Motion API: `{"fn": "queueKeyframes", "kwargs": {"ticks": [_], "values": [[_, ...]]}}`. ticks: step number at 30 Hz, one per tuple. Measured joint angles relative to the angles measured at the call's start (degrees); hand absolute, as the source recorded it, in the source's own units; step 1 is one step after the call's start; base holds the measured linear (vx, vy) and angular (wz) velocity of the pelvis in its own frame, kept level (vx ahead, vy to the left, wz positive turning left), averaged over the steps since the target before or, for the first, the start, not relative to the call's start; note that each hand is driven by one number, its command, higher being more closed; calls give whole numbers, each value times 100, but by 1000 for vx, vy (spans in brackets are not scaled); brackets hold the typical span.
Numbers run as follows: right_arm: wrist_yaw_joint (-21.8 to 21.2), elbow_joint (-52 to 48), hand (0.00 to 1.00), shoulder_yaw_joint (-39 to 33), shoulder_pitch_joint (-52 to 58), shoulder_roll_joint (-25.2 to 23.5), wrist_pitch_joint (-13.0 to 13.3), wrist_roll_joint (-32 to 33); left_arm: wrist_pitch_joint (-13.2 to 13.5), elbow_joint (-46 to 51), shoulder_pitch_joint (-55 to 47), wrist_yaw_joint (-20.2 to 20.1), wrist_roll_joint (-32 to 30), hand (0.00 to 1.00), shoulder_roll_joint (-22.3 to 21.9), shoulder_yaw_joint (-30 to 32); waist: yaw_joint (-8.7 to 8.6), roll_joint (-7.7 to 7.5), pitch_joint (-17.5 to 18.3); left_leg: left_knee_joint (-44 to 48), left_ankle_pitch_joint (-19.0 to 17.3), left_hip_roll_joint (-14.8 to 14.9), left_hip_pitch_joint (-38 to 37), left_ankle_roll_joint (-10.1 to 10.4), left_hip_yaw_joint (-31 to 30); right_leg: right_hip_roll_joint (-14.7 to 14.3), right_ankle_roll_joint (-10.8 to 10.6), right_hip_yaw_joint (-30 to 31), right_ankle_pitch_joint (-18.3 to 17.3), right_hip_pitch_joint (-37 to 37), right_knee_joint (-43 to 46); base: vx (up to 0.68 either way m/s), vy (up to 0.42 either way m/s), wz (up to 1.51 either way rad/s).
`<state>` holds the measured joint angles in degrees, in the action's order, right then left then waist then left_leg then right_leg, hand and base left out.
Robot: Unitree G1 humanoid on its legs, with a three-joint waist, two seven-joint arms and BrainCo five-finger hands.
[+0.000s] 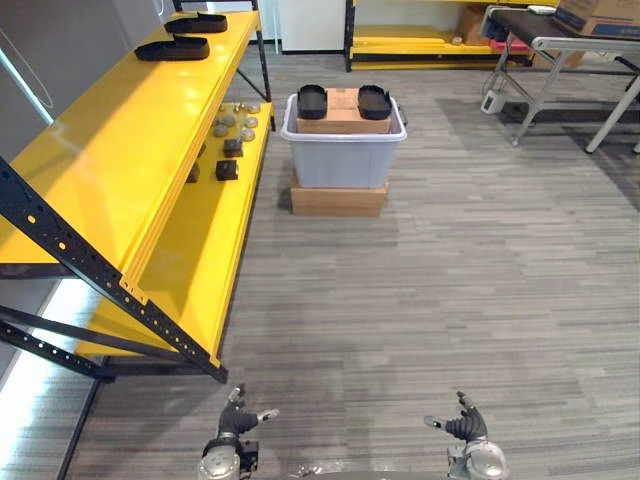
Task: Walk over and take plastic housings, then place them on the shelf
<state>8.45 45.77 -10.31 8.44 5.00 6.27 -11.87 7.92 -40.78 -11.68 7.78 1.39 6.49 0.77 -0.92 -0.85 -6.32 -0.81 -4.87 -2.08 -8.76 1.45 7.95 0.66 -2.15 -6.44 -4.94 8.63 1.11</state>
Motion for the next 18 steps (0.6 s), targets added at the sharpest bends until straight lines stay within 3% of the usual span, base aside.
{"fn": "queueKeyframes", "kwargs": {"ticks": [5, 11, 18], "values": [[3, -3, 0, 0, 44, 19, -4, 4, -2, 43, -84, 1, -99, 0, 43, 4, 1, -19, -7, 49, 2, -6, 3, -9, -2, 8, 99, -43, -70, -20, 76, -76, -40, 0], [12, -3, 0, -5, 81, 173, -10, 12, -3, 43, -90, 2, -206, 0, 42, 8, -8, -1, 2, -91, 121, 14, 7, -195, -19, -33, 162, -110, -65, -109, 61, -76, -38, 1], [16, -3, 0, -28, 80, 245, -12, 46, -5, 43, -88, 8, -205, 0, 46, 157, -23, 5, 3, -214, 125, 15, 26, -200, 14, -60, 193, -101, -31, -129, -100, 10, -12, -2]]}}
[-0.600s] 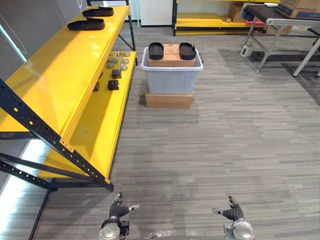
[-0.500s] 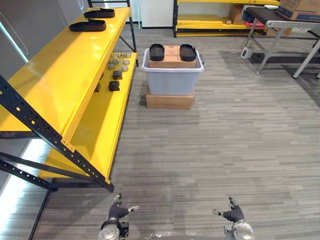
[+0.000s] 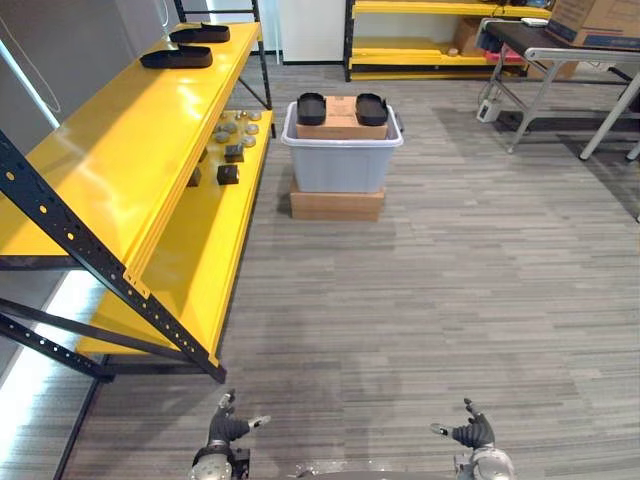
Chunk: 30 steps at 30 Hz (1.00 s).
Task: Walk over and take plastic housings, then place them on the shelf
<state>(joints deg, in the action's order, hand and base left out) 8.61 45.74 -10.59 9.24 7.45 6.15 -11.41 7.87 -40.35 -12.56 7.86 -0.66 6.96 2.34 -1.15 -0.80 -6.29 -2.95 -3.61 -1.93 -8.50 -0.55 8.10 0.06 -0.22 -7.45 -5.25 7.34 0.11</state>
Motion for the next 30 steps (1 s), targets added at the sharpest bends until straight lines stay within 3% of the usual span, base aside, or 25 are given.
{"fn": "queueKeyframes", "kwargs": {"ticks": [9, 12, 14, 16, 17, 20, 22, 24, 25, 26, 27, 28, 29, 30], "values": [[16, -273, 0, -34, -151, 31, -29, 41, -12, 180, 27, 109, 3, 0, 20, 75, -30, 46, 16, 46, -45, -5, 183, 43, 162, 7, -3, 139, 1, -153, -20, 92, -10, -8], [30, -349, 0, -65, -294, 76, -32, 106, -11, 288, 47, 115, 11, 0, 9, 78, -31, 163, -26, 444, -383, 33, 355, -41, 222, 9, -81, 167, -54, -181, 14, 62, 0, -15], [66, -409, 0, -74, -345, 125, -36, 176, -14, 368, 38, 119, 23, 0, -14, 79, -22, 282, -56, 741, -683, 72, 526, -131, 321, 21, -163, 255, -352, -475, 496, 56, 20, -25], [124, -409, 0, -74, -385, 133, -51, 184, -14, 427, 44, 135, 36, 0, -9, 85, -4, 343, -111, 1032, -954, 43, 685, -176, 327, 148, -368, 261, -839, -951, 1571, 30, 43, -4], [123, -407, 0, -69, -304, 128, -108, 192, -15, 440, 43, 166, 63, 0, 0, 78, -45, 322, -138, 1153, -1173, -20, 640, -226, 277, 313, -485, 141, -1101, -1420, 2749, 103, 71, 9], [123, -406, 0, -57, -203, 84, -218, 252, -36, 428, 29, 248, 108, 0, 68, 50, -144, 262, -236, 1370, -1440, -99, 319, -401, 51, 625, -447, -11, -1360, -2292, 4638, 269, 24, 27], [123, -408, 0, -47, -250, 135, -231, 300, -68, 427, 181, 258, 116, 0, 91, 48, -181, 237, -394, 1350, -1519, -34, 23, -447, -26, 624, -343, -74, -1498, -2662, 4698, 398, -44, 34], [124, -440, 0, -2, -353, 259, -232, 303, -68, 422, 428, 276, 123, 0, 83, 28, -262, 401, -572, 1237, -1533, 231, -189, -438, -205, 496, -276, -229, -1445, -3071, 4131, 407, -96, 55], [125, -455, 0, -2, -429, 300, -229, 303, -62, 423, 554, 312, 123, 0, 92, 27, -328, 475, -654, 1179, -1515, 390, -321, -322, -295, 393, -290, -289, -1142, -3316, 3533, 363, -109, 49], [125, -460, 0, -2, -435, 303, -228, 302, -60, 423, 596, 341, 123, 0, 106, 27, -340, 458, -649, 1172, -1508, 426, -368, -224, -333, 380, -300, -277, -904, -3394, 3174, 513, -160, 49], [125, -487, 0, 28, -350, 305, -229, 298, -50, 426, 617, 364, 121, 0, 156, 32, -346, 324, -613, 1159, -1559, 420, -520, 20, -339, 378, -232, -179, -223, -3462, 2419, 574, -206, 38], [126, -561, 0, 36, -298, 357, -229, 298, -52, 331, 614, 368, 114, 0, 131, 38, -383, 343, -619, 1207, -1672, 517, -730, 214, -392, 363, 140, -124, 427, -3474, 2685, 597, -209, 23], [123, -576, 0, 36, -344, 388, -243, 297, -63, 300, 622, 364, 112, 0, 94, 39, -376, 437, -597, 1295, -1646, 631, -729, 280, -387, 325, 213, -201, 279, -3521, 2883, 581, -227, 16], [121, -676, 0, 41, -417, 381, -242, 298, -60, 281, 662, 360, 111, 0, 96, 39, -417, 442, -594, 1745, -1426, 702, -538, 579, -376, 295, 265, -238, -55, -3510, 3085, 696, -295, 8]]}}
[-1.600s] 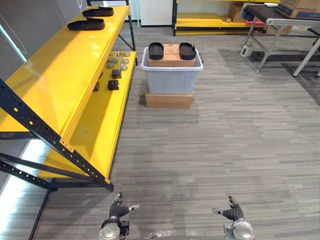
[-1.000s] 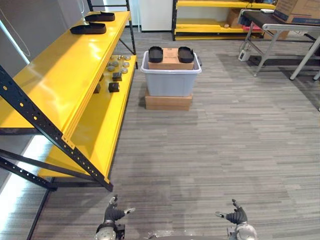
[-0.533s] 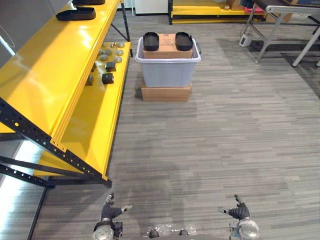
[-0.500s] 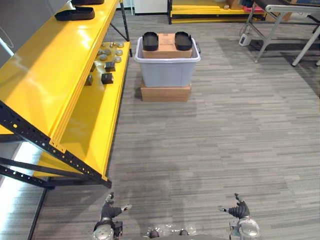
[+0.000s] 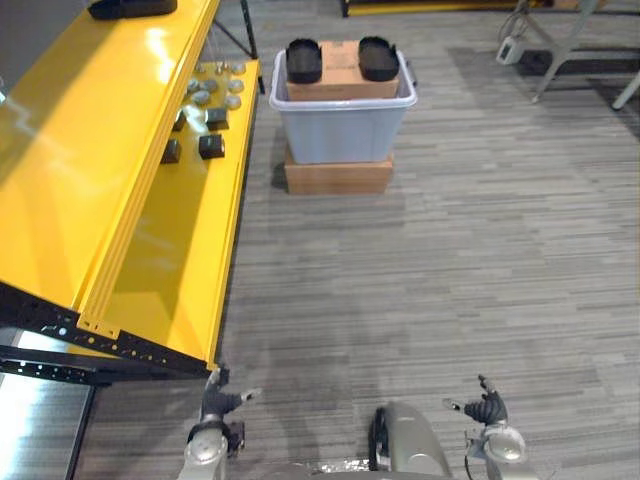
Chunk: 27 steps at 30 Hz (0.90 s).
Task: Walk over and take plastic housings, then place them on the shelf
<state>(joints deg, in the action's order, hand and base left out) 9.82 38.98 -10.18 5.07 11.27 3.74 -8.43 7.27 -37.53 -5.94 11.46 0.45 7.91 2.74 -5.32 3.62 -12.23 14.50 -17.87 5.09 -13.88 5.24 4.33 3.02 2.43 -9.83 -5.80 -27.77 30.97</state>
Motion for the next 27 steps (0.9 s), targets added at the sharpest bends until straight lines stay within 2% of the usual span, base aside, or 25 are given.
{"fn": "queueKeyframes", "kwargs": {"ticks": [2, 3, 4, 6, 7, 8, 9, 10, 11, 12, 13, 14, 15, 16, 17, 18, 19, 20, 21, 22, 23, 24, 25, 27], "values": [[-3, -14, 0, 9, -39, 4, 27, 14, 0, -32, 73, -5, 5, 0, -44, 14, -19, 8, -27, 1589, 759, 140, 681, -12, 5, -91, 106, -95, -225, 464, -271, 599, -273, 18], [-1, -10, 0, 80, -2, -2, 27, 105, 14, -23, 33, -10, 11, 0, -99, 28, 28, 28, -57, 3003, 1364, 425, 1174, 4, -33, -261, 152, -147, -249, 1087, -753, 624, -261, 2], [1, -27, 0, 206, 35, -48, 41, 131, 16, -30, -24, -23, 16, 0, -104, 27, 110, -22, -99, 4259, 1223, 719, 1533, -135, 134, -462, 213, -124, -257, 1805, -1199, 732, -297, -9], [4, -108, 0, 220, 106, -148, 111, 197, 15, -27, -49, -27, 46, 0, -121, 19, 252, -161, -157, 5014, 981, 885, 1931, -220, 337, -534, 298, -42, -305, 2551, -1637, 543, -182, -22], [12, -176, 0, 205, 131, -187, 164, 297, 21, -27, -56, -26, 118, 0, -161, 18, 325, -307, -152, 4964, 794, 871, 2504, -306, 471, -544, 312, 61, -318, 3023, -2071, 580, -138, -24], [10, -160, 0, 197, 89, -185, 171, 345, 20, -27, -54, -26, 120, 0, -175, 18, 366, -277, -145, 4660, 679, 801, 2869, -314, 515, -547, 311, 113, -319, 3234, -2302, 555, -106, -18], [9, -154, 0, 193, 81, -186, 171, 346, 20, -27, -54, -27, 120, 0, -176, 18, 373, -262, -144, 4592, 659, 781, 2917, -309, 515, -546, 311, 126, -319, 3262, -2330, 416, -12, -44], [7, -69, 0, 144, 15, -193, 141, 358, 3, -35, -53, -24, 121, 0, -235, 21, 483, -277, -229, 3187, 495, 453, 3350, -308, 468, -476, 262, 313, -348, 3578, -2535, 412, 40, -53], [6, 14, 0, 104, -2, -200, 140, 358, -1, -45, -89, -25, 121, 0, -270, 19, 525, -299, -242, 2290, 540, 198, 3421, -252, 318, -394, 187, 397, -407, 3749, -2637, 420, 63, -64], [7, 34, 0, 63, 10, -199, 134, 358, -4, -54, -100, -25, 120, 0, -297, 14, 562, -300, -242, 1659, 653, 37, 3401, -146, 196, -352, 141, 444, -467, 3851, -2702, 420, 122, -58], [10, 42, 0, -60, 102, -141, 136, 356, -4, -57, -133, -26, 121, 0, -369, 10, 621, -158, -212, 256, 1038, -137, 3374, -34, -122, -403, 10, 581, -680, 4051, -2835, 433, 181, -48], [16, 73, 0, -72, 119, -107, 135, 356, -5, -73, -158, -25, 120, 0, -374, 11, 608, -31, -182, 113, 1357, -125, 3409, -182, -217, -469, -31, 633, -824, 4143, -2805, 453, 218, -52], [17, 163, 0, -55, 127, -124, 101, 356, -11, -178, -192, -18, 121, 0, -318, 23, 625, -2, -117, 274, 1866, -179, 3372, -380, -265, -444, -98, 736, -1030, 4229, -2673, 500, 200, -20], [13, 247, 0, -43, 173, -213, 84, 357, -21, -268, -165, -19, 125, 0, -204, 20, 587, -240, -51, 458, 1808, -389, 3377, -558, -199, -186, -205, 793, -1298, 4227, -2435, 522, 149, -9], [13, 275, 0, -49, 219, -210, 82, 354, -25, -288, -75, -20, 125, 0, -199, 17, 592, -350, -10, 600, 1591, -546, 3436, -641, -118, 19, -214, 845, -1376, 4069, -2106, 517, 125, 6], [13, 309, 0, -54, 214, -196, 79, 352, -25, -301, -31, -21, 124, 0, -208, 15, 609, -358, 2, 667, 1505, -585, 3458, -699, -74, 83, -216, 878, -1375, 3985, -1873, 527, 141, -2], [8, 381, 0, -55, 194, -186, 71, 341, -29, -311, -14, -21, 127, 0, -202, 18, 625, -379, 6, 752, 1320, -635, 3392, -758, 22, 142, -243, 937, -1380, 3720, -1200, 505, 162, -15], [4, 457, 0, -51, 143, -201, 67, 323, -36, -318, -78, -21, 127, 0, -170, 15, 611, -440, 3, 738, 1142, -760, 3158, -832, 84, 304, -615, 995, -1287, 3391, -191, 615, 191, -10], [4, 462, 0, -51, 144, -204, 66, 312, -41, -342, -92, -23, 127, 0, -161, 7, 586, -457, 7, 726, 1048, -834, 3007, -877, 74, 378, -908, 994, -1139, 3222, 352, 601, 168, 9], [4, 463, 0, -46, 161, -209, 65, 298, -49, -358, -92, -22, 129, 0, -147, 0, 558, -459, 7, 720, 851, -931, 2693, -967, 14, 515, -1547, 999, -640, 2894, 1449, 414, 104, 23], [0, 471, 0, -36, 191, -210, 63, 284, -51, -357, -90, -17, 133, 0, -132, -2, 534, -462, 9, 708, 755, -950, 2523, -996, 4, 570, -1534, 993, -658, 2729, 1942, 504, 63, 19], [-2, 466, 0, 24, 134, -207, 58, 264, -51, -357, -109, -13, 142, 0, -88, -8, 536, -456, 13, 598, 643, -960, 2158, -1035, -19, 637, -1238, 908, -910, 2360, 2667, 498, 26, 10], [-2, 454, 0, 128, 66, -190, 71, 213, -51, -359, -124, -11, 178, 0, -55, -47, 481, -429, 17, 329, 641, -937, 1765, -1032, -107, 679, -907, 678, -1105, 2051, 2868, 591, 18, 13], [-2, 452, 0, 193, 13, -170, 97, 142, -48, -360, -123, -13, 191, 0, -37, -87, 429, -345, 8, 55, 645, -764, 1317, -1027, -182, 650, -576, 258, -1318, 1715, 2299, 432, -59, 17]]}}
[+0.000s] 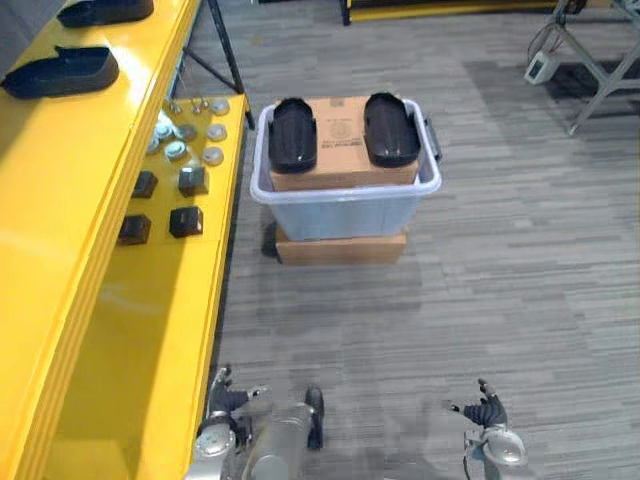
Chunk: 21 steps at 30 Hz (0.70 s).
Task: Walk over and take plastic housings, then place them on the shelf
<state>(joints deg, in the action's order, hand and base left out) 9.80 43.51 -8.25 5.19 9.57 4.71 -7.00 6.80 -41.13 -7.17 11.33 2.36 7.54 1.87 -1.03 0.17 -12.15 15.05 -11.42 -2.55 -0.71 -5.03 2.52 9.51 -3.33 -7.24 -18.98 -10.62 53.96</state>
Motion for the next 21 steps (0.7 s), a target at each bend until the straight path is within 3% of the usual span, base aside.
{"fn": "queueKeyframes", "kwargs": {"ticks": [3, 4, 5, 6, 7, 9, 11, 13, 14, 15, 18, 19, 20, 21], "values": [[1, 1, 0, -1, -17, 4, 14, -34, 5, -48, -6, -4, 53, 0, -14, 11, -76, 89, -22, -108, -37, 348, -417, 73, 3, -226, -23, -25, 115, -495, -1812, 377, -138, 18], [2, -2, 0, 3, -19, -8, 15, -33, 8, -74, -18, -5, 53, 0, 3, 11, -124, 46, -5, -119, -150, 418, -536, 319, 8, -318, -70, 118, 594, -557, -2810, 379, -178, 35], [4, 3, 0, 1, 47, 1, 12, -35, 10, -110, -14, -2, 50, 0, 4, 10, -134, 11, -2, -111, -250, 428, -614, 486, 7, -336, -15, 213, 1271, -553, -3127, 400, -192, 22], [6, 40, 0, -23, 98, 93, -18, -35, -8, -291, 43, -10, 46, 0, -117, -2, -125, 159, -3, -128, -358, 601, -716, 653, -47, -505, 275, 208, 1641, -480, -3077, 456, -249, 0], [5, 19, 0, -20, 99, 91, -22, -35, 0, -308, 28, -12, 45, 0, -138, 7, -78, 147, 21, -107, -243, 669, -718, 840, -35, -527, 362, 231, 1390, -520, -2865, 444, -265, -3], [5, 1, 0, -41, 124, 80, -24, -33, -1, -334, 51, -12, 44, 0, -185, 9, -164, 163, 21, 68, -133, 727, -749, 1014, -65, -487, 435, 89, 1090, -452, -2677, 338, -248, 33], [7, -302, 0, -17, 461, -23, -56, -21, 1, -227, 158, -13, 45, 0, -394, 107, -159, 195, -30, 2020, 95, 1039, -32, 1245, -46, -539, 537, -262, 857, 216, -2960, 312, -257, 74], [11, -453, 0, 6, 602, -168, -48, 47, 9, -93, 85, -20, 50, 0, -466, 94, -73, 164, -55, 3289, 72, 1411, 490, 1172, 275, -664, 620, -408, 812, 756, -3312, 228, -160, 20], [16, -453, 0, -29, 544, -242, -24, 102, 0, -105, 28, -23, 50, 0, -479, 92, -63, 113, -40, 3333, 5, 1461, 648, 1061, 438, -666, 624, -431, 818, 984, -3502, 221, -130, -6], [21, -448, 0, -32, 514, -246, -3, 139, -1, -107, 19, -23, 53, 0, -489, 92, -57, 109, -38, 3157, -25, 1452, 710, 1012, 489, -665, 613, -417, 828, 1070, -3596, 186, -82, -14], [20, -316, 0, -54, 408, -241, -1, 215, 2, -117, -35, -17, 85, 0, -500, 94, 8, 128, -29, 1366, -44, 1203, 791, 979, 360, -657, 542, -245, 874, 1270, -3798, 231, 36, -27], [22, -211, 0, -122, 370, -234, -1, 214, -1, -130, -63, -17, 113, 0, -518, 89, 26, 206, 18, 427, 275, 1037, 680, 1050, 129, -707, 476, -159, 891, 1273, -3829, 238, 119, -29], [23, -188, 0, -164, 372, -215, -6, 214, -1, -138, -69, -17, 119, 0, -531, 77, 23, 295, 42, 43, 750, 1037, 652, 1044, 32, -787, 426, -119, 889, 1278, -3856, 270, 147, -34], [22, -69, 0, -243, 333, -282, -25, 219, -7, -261, -14, -16, 156, 0, -464, 70, 23, 267, 31, -45, 754, 1009, 566, 919, 87, -803, 310, -1, 857, 1344, -3927, 184, 114, -21]]}}
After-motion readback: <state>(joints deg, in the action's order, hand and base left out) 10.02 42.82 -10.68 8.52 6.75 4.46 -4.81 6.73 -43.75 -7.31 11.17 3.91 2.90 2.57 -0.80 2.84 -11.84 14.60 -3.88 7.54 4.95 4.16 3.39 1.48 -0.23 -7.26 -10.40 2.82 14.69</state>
